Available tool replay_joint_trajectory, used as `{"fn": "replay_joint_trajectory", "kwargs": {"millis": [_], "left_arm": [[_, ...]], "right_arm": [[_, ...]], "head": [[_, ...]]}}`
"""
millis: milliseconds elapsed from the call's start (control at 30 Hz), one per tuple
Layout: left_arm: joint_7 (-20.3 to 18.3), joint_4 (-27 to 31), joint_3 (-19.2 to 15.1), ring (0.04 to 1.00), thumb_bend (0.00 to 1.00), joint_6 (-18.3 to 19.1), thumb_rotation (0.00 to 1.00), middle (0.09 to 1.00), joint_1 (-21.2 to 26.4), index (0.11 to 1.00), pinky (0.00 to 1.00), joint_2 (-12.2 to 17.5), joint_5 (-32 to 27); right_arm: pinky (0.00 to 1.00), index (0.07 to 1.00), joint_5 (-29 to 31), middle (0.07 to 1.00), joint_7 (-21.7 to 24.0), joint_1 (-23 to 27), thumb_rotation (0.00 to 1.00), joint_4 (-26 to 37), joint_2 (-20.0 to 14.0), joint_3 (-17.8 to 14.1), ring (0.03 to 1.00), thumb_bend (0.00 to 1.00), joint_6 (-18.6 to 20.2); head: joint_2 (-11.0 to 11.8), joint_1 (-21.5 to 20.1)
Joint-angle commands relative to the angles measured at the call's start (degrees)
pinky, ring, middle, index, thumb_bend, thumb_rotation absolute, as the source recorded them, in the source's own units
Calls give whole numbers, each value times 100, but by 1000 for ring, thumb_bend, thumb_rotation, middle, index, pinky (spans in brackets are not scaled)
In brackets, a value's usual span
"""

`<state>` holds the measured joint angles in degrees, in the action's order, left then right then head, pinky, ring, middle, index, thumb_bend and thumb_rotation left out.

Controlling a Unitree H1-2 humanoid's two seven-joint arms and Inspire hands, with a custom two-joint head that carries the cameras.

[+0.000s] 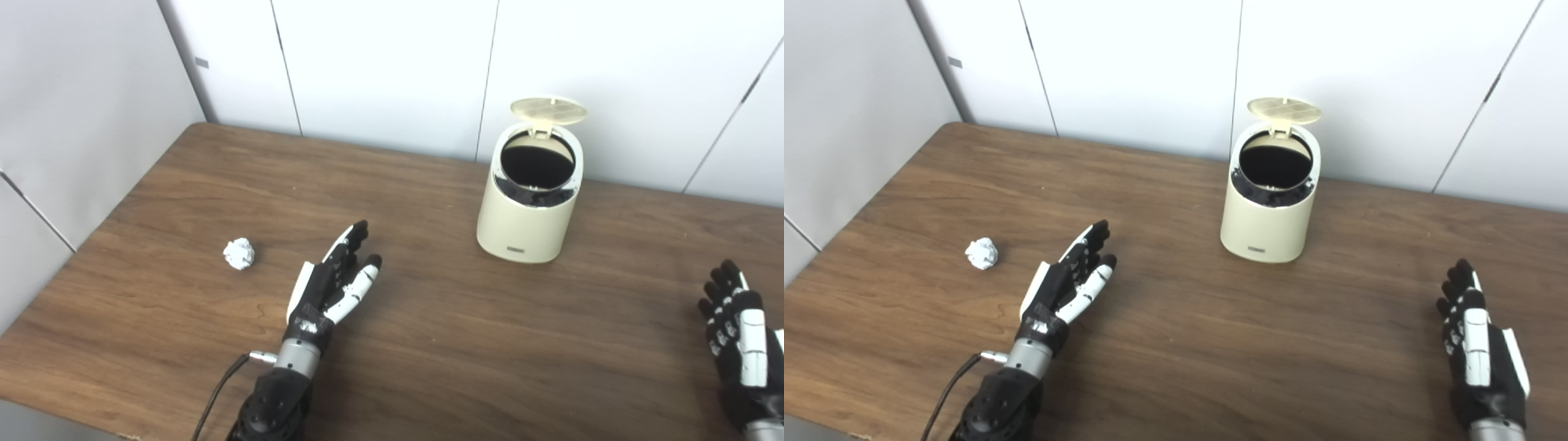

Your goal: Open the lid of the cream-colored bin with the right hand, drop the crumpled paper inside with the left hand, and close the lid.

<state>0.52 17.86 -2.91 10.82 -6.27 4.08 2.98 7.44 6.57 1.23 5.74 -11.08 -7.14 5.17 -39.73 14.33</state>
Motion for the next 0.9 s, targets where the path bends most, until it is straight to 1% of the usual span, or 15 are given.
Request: {"fn": "replay_joint_trajectory", "kwargs": {"millis": [0,100,133,233,367,400,433,533,567,600,700,733,800,867], "left_arm": [[-24,363,-10,973,553,187,485,950,277,946,992,137,168],[-44,598,-77,957,586,410,463,939,418,937,957,296,259],[-58,653,-112,957,605,456,453,938,472,939,963,346,242],[-75,776,-265,947,649,589,379,935,650,941,964,415,75],[-83,929,-321,918,687,762,378,924,848,937,921,571,266],[-80,970,-340,918,694,814,373,924,896,936,916,599,277],[-73,1008,-359,916,699,860,350,924,949,933,907,637,299],[-186,1228,-237,893,728,1300,303,912,1105,930,844,1024,883],[-301,1308,-175,890,737,1454,303,911,1149,930,837,1200,1134],[-430,1371,-181,892,758,1539,291,914,1190,932,838,1314,1280],[-923,1470,-363,907,817,1609,215,930,1299,926,851,1540,1670],[-1126,1461,-440,913,833,1610,218,937,1319,925,853,1614,1879],[-1573,1434,-638,929,862,1610,261,947,1365,921,863,1622,2384],[-1974,1363,-791,942,887,1610,299,952,1404,919,872,1693,2711]], "right_arm": [[1000,1000,1,1000,6,69,1000,105,-20,10,1000,551,-132],[1000,1000,30,1000,10,65,1000,84,-20,-2,1000,551,-127],[1000,1000,34,1000,11,67,1000,69,-21,-5,1000,550,-140],[1000,1000,15,1000,1,77,1000,38,-27,-9,999,538,-171],[1000,1000,30,1000,11,95,1000,8,-47,-19,1000,541,-158],[1000,1000,48,1000,23,99,1000,-4,-54,-23,1000,555,-158],[1000,1000,72,1000,35,102,1000,-15,-59,-29,1000,567,-155],[1000,1000,143,1000,47,99,1000,-60,-54,-56,1000,578,-162],[1000,1000,154,1000,47,102,1000,-87,-55,-63,1000,578,-184],[1000,1000,174,1000,55,107,1000,-124,-60,-72,1000,580,-221],[1000,1000,245,1000,78,108,1000,-176,-79,-95,1000,600,-263],[1000,1000,257,1000,74,104,1000,-160,-80,-96,1000,605,-240],[1000,1000,260,1000,71,100,1000,-140,-98,-89,1000,610,-216],[1000,1000,254,1000,80,99,1000,-161,-119,-82,1000,620,-228]], "head": [[-8,6],[-6,7],[6,34],[8,47],[35,76],[33,93],[37,108],[39,127],[49,142],[48,159],[44,179],[44,179],[25,187],[25,182]]}}
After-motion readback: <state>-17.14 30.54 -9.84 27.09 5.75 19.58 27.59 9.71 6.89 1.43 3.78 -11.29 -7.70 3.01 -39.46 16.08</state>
